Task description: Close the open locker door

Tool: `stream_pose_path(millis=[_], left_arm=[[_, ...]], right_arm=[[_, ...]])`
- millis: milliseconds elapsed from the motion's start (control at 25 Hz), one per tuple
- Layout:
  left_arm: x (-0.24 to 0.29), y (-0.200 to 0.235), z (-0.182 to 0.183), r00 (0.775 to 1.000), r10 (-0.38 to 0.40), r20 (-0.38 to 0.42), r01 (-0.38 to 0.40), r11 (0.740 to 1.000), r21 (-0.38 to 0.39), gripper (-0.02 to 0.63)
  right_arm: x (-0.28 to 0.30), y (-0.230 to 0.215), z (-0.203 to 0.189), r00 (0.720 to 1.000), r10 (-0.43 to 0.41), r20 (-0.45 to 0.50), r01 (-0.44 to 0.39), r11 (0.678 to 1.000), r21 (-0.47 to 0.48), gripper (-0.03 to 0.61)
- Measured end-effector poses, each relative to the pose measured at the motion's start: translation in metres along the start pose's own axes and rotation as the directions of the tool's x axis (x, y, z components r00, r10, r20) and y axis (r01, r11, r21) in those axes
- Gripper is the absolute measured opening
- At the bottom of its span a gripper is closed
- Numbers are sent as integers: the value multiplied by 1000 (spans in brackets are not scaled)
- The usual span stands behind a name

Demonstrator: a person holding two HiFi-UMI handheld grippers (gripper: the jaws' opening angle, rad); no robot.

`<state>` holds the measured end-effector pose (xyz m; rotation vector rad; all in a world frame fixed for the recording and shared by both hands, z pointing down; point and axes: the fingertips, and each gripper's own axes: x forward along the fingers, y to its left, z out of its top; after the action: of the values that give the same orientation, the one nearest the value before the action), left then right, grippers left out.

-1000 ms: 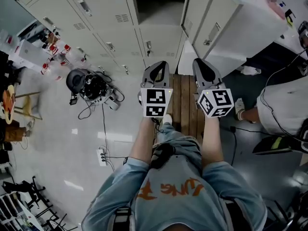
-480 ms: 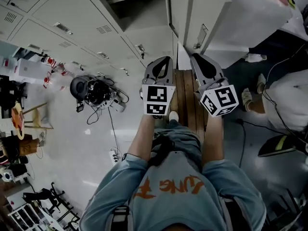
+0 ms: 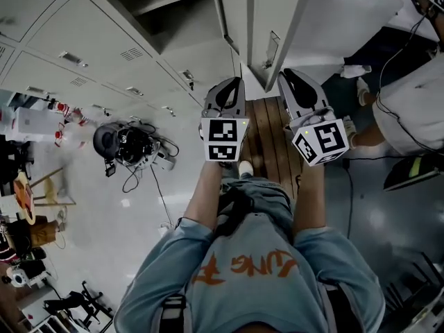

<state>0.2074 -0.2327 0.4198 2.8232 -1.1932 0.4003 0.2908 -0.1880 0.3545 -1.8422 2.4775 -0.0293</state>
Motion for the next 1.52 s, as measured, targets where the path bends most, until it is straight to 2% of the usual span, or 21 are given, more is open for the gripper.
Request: stream_pose_path(millis=[200, 400, 800, 1080, 1520], left_arm=[[1, 4, -4, 1000, 2, 2, -2, 1000, -17, 21], [-4, 19, -6, 1000, 25, 0, -25, 999, -27, 21], [-20, 44, -23, 997, 74, -28, -76, 995, -67, 21], [-25, 52, -37, 994, 102, -51, -105, 991, -79, 21], [-36, 73, -49, 985, 154, -74, -162, 980, -114, 21]], right_arm=[[5, -6, -3, 1000, -26, -12, 26, 999, -20, 46], [16, -11, -5, 999, -35, -17, 35, 999, -13, 130], [27, -3, -11, 1000, -21, -14, 21, 1000, 7, 130], [34, 18, -18, 999, 49, 0, -49, 999, 12, 107], [52, 61, -17, 980, 197, 11, -197, 980, -5, 135]])
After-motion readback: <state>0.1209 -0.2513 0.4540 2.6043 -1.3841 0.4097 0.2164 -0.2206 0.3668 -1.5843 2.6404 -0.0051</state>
